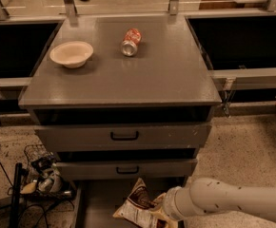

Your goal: Pick brown chip bag from bottom drawer and place on counter

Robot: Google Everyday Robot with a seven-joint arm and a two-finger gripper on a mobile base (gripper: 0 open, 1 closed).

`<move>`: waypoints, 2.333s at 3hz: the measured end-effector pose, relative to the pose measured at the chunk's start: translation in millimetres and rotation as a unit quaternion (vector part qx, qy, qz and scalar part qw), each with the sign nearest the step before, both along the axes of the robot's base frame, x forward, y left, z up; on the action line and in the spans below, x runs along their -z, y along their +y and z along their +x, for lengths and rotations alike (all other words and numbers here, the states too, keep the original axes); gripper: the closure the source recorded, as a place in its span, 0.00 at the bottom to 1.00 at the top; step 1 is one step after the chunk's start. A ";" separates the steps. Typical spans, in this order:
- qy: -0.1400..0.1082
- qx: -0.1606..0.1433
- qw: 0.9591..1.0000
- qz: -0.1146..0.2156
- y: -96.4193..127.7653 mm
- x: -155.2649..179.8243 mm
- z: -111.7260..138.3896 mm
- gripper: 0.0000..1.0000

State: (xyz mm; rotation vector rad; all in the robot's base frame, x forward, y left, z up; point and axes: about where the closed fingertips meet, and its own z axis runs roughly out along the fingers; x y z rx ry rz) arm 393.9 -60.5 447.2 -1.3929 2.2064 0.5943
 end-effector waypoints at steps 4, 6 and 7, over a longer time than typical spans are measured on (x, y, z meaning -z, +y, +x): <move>-0.101 0.027 0.994 -0.041 -35.9 -113.2 -15.6 1.00; -0.154 0.075 0.983 -0.072 -74.6 -183.1 3.7 1.00; -0.196 0.089 0.972 -0.098 -90.5 -238.7 3.4 1.00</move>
Offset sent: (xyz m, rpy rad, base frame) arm -0.0525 -0.0343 0.1827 -0.1475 -0.3148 -0.0084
